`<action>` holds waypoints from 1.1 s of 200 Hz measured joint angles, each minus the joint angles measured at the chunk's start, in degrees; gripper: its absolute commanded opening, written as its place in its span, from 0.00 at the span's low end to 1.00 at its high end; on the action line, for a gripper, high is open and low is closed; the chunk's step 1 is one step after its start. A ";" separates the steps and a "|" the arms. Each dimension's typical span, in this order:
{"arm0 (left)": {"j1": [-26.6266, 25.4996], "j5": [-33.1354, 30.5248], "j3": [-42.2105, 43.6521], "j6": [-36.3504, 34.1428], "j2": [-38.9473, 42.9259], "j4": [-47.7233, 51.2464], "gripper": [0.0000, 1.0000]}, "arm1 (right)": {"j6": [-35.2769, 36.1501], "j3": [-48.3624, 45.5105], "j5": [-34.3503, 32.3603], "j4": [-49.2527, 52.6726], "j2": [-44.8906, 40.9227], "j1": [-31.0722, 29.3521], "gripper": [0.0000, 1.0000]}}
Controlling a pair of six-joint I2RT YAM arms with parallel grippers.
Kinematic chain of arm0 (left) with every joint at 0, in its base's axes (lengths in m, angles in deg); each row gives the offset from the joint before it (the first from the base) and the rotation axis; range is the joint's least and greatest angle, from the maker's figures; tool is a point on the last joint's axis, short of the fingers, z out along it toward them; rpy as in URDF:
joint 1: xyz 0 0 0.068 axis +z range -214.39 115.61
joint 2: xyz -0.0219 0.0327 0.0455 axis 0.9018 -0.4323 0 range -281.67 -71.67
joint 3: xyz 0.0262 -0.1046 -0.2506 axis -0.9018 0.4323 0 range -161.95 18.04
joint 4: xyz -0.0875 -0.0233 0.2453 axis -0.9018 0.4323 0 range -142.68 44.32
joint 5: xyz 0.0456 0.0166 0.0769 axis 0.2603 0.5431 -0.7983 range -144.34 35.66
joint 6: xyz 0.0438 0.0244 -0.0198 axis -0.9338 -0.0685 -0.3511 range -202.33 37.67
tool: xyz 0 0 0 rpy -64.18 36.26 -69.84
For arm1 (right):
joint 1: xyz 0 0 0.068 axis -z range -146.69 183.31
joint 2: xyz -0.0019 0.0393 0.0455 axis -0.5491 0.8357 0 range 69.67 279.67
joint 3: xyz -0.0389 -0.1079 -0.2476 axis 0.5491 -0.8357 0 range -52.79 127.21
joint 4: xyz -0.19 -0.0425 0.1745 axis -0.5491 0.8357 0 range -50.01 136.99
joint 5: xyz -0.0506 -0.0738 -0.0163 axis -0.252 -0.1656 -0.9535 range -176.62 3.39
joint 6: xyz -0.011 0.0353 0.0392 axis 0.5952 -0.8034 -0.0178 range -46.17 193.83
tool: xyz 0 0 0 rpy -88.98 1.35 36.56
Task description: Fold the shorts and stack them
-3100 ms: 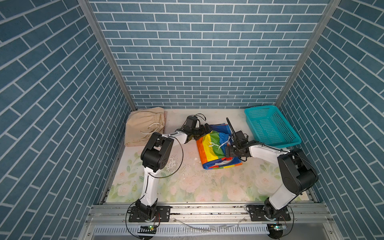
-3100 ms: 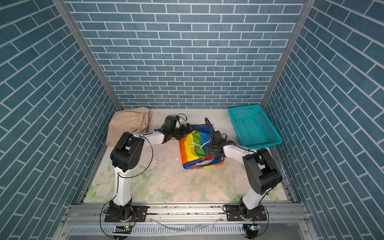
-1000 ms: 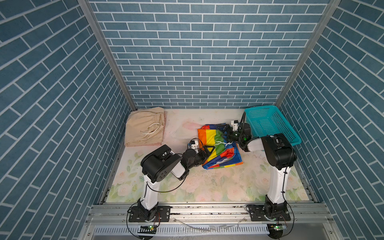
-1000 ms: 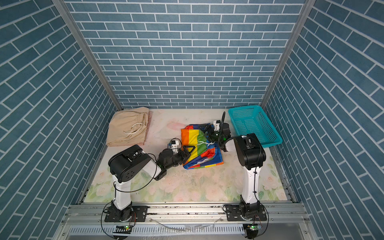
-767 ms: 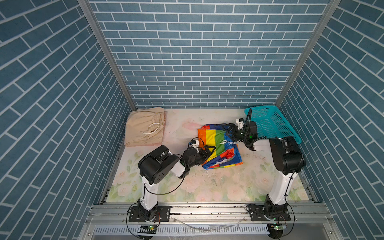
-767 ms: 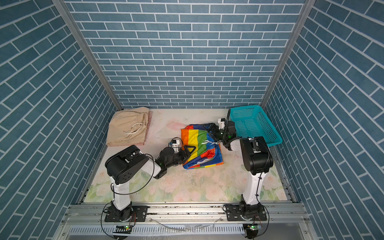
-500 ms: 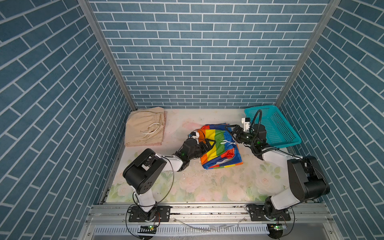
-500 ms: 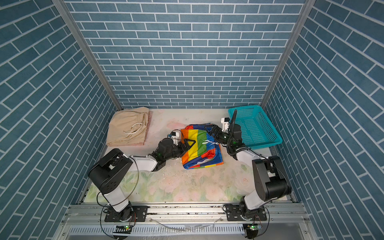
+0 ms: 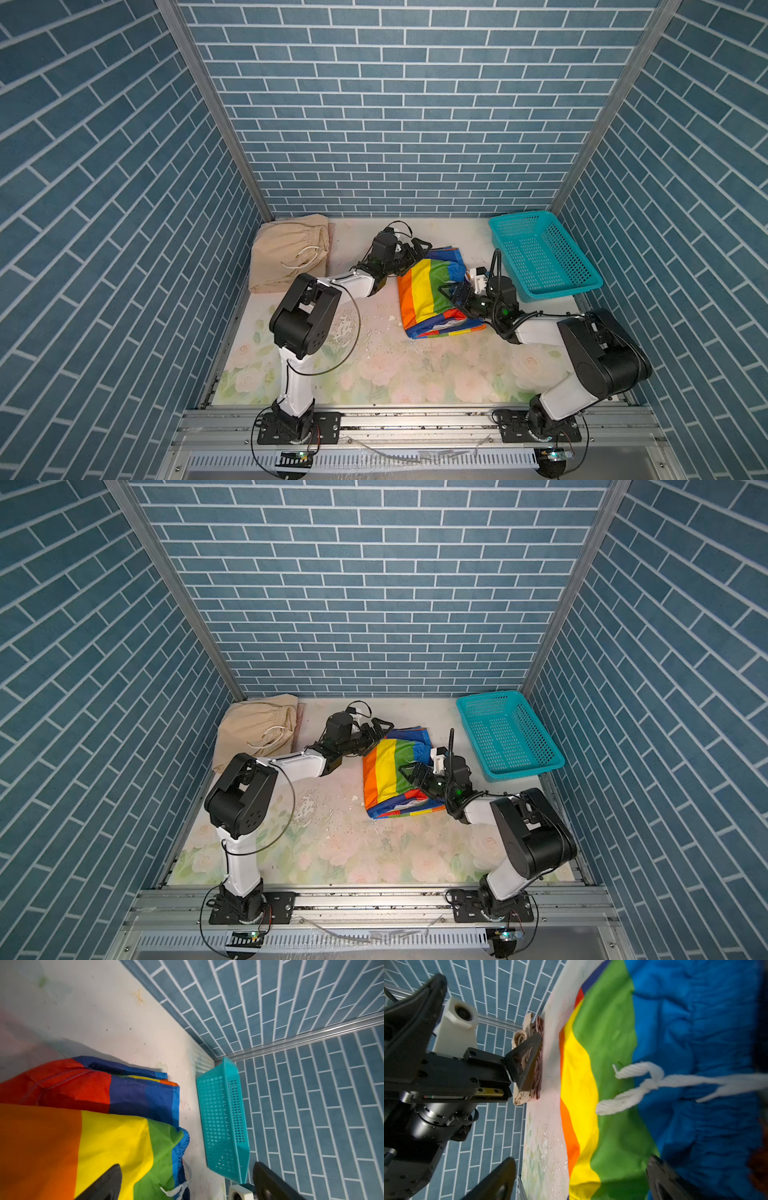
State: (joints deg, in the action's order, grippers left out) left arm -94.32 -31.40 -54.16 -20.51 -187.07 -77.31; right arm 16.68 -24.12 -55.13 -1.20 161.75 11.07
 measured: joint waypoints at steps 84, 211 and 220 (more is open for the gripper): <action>3.23 1.90 -4.00 -3.45 -7.54 7.48 1.00 | 0.04 -5.49 0.92 -8.00 1.86 1.55 0.99; 4.31 -2.58 -8.24 -23.85 5.33 29.09 0.99 | 11.82 2.86 -3.54 25.51 -27.06 3.58 0.98; 4.31 -2.75 -8.22 -25.20 7.69 30.36 1.00 | 14.40 6.27 -5.25 30.56 -27.96 3.72 0.99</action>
State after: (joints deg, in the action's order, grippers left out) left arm -90.02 -34.15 -62.38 -45.71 -179.37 -46.95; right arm 31.08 -17.85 -60.38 29.36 133.79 14.78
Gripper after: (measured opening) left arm 0.996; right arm 0.984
